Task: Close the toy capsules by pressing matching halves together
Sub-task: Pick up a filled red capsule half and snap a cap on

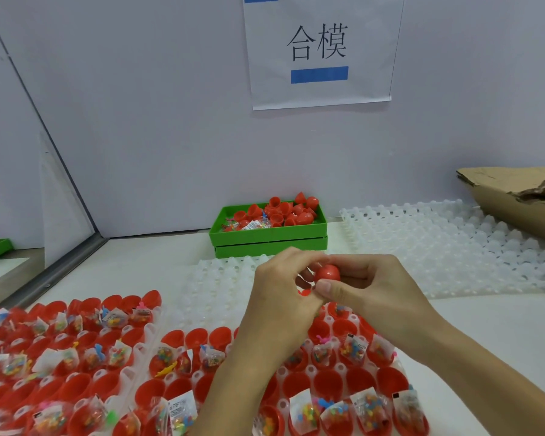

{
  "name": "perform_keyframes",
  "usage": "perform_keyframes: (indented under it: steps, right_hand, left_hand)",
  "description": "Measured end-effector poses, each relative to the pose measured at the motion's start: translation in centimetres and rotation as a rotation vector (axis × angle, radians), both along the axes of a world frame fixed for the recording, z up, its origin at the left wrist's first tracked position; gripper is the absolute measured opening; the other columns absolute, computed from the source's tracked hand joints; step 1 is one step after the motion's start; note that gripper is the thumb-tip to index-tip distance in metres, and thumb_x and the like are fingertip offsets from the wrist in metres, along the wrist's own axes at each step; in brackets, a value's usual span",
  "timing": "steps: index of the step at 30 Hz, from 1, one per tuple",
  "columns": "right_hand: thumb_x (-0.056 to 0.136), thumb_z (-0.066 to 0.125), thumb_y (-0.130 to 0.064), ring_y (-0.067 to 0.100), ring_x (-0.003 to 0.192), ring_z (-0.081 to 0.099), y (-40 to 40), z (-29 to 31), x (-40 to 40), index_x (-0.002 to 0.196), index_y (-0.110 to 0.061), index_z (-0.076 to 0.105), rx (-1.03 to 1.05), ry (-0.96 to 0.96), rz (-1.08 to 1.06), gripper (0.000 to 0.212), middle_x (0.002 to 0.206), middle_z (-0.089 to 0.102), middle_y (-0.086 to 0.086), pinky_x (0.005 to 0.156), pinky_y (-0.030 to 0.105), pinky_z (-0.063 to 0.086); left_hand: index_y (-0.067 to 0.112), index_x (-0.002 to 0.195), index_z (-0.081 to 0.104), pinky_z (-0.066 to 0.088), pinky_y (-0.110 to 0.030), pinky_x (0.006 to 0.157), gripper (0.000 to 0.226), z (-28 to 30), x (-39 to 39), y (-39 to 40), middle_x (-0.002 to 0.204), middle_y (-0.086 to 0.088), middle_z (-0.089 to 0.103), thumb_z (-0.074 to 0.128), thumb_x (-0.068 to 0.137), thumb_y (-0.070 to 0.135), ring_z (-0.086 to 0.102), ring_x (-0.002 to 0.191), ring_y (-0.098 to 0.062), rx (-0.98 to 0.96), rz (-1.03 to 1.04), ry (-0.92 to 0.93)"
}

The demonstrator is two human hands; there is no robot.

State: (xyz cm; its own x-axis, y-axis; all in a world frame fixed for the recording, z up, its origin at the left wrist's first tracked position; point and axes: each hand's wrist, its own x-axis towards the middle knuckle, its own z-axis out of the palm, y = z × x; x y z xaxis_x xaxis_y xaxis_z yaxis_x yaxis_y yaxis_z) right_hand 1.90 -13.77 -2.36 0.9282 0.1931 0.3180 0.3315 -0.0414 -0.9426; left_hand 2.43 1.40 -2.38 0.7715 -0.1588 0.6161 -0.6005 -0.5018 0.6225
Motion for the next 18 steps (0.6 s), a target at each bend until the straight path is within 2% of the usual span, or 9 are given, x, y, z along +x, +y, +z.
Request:
perform_keyframes:
  steps: [3, 5, 7, 8, 10, 13, 18]
  right_hand:
    - [0.088, 0.067, -0.002, 0.015, 0.091, 0.074, 0.0, -0.2, 0.3, 0.100, -0.019, 0.078, 0.042, 0.066, 0.001, 0.023, 0.094, 0.078, 0.001, 0.076, 0.019, 0.057]
    - [0.090, 0.064, -0.007, 0.024, 0.091, 0.074, 0.0, -0.4, 0.5, 0.093, -0.013, 0.079, 0.156, 0.136, 0.017, 0.017, 0.093, 0.077, 0.011, 0.079, 0.027, 0.060]
    - [0.084, 0.064, -0.017, 0.028, 0.094, 0.073, -0.1, -0.3, 0.7, 0.090, -0.008, 0.079, 0.327, 0.228, 0.064, 0.018, 0.096, 0.075, 0.018, 0.077, 0.028, 0.060]
    - [0.082, 0.062, -0.019, 0.028, 0.097, 0.073, -0.1, -0.2, 0.7, 0.091, -0.006, 0.078, 0.393, 0.251, 0.101, 0.022, 0.098, 0.075, 0.019, 0.077, 0.026, 0.059]
    - [0.084, 0.059, -0.017, 0.028, 0.100, 0.072, -0.1, -0.1, 0.6, 0.094, -0.004, 0.078, 0.445, 0.230, 0.177, 0.025, 0.102, 0.074, 0.021, 0.078, 0.024, 0.058]
    - [0.085, 0.058, -0.018, 0.030, 0.102, 0.071, 0.2, -0.3, 0.6, 0.098, -0.006, 0.077, 0.387, 0.134, 0.172, 0.026, 0.104, 0.074, 0.019, 0.081, 0.027, 0.058]
    - [0.084, 0.060, -0.018, 0.028, 0.098, 0.073, 0.3, -0.6, 0.5, 0.098, -0.012, 0.079, 0.286, 0.029, 0.092, 0.024, 0.100, 0.076, 0.012, 0.080, 0.030, 0.059]
  left_hand:
    - [0.026, 0.106, 0.074, 0.054, -0.016, 0.074, 0.035, -0.2, 0.0, -0.1, 0.093, 0.014, 0.066, 0.082, 0.076, 0.011, 0.062, 0.088, -0.005, -0.004, -0.025, 0.021]
    - [0.031, 0.111, 0.071, 0.052, -0.015, 0.082, 0.042, -0.3, 0.2, 0.2, 0.104, 0.019, 0.064, 0.085, 0.073, 0.020, 0.060, 0.100, -0.001, -0.051, -0.049, 0.094]
    - [0.037, 0.120, 0.064, 0.052, -0.016, 0.089, 0.054, -0.2, 0.2, 0.6, 0.119, 0.021, 0.062, 0.085, 0.070, 0.035, 0.057, 0.113, 0.003, -0.201, -0.117, 0.281]
    - [0.035, 0.122, 0.063, 0.054, -0.021, 0.091, 0.058, -0.1, 0.2, 0.6, 0.123, 0.017, 0.063, 0.083, 0.069, 0.041, 0.060, 0.114, 0.001, -0.316, -0.176, 0.399]
    - [0.026, 0.116, 0.069, 0.056, -0.035, 0.093, 0.051, -0.3, 0.3, 0.5, 0.119, 0.002, 0.070, 0.082, 0.069, 0.041, 0.068, 0.109, -0.013, -0.498, -0.308, 0.560]
    - [0.023, 0.098, 0.079, 0.059, -0.030, 0.084, 0.025, -0.4, -0.1, -0.5, 0.101, -0.007, 0.077, 0.077, 0.074, 0.029, 0.073, 0.098, -0.023, -0.583, -0.373, 0.521]
    - [0.018, 0.101, 0.077, 0.060, -0.031, 0.082, 0.021, -0.6, -0.1, -0.8, 0.095, -0.003, 0.078, 0.072, 0.081, 0.014, 0.074, 0.093, -0.019, -0.558, -0.280, 0.427]
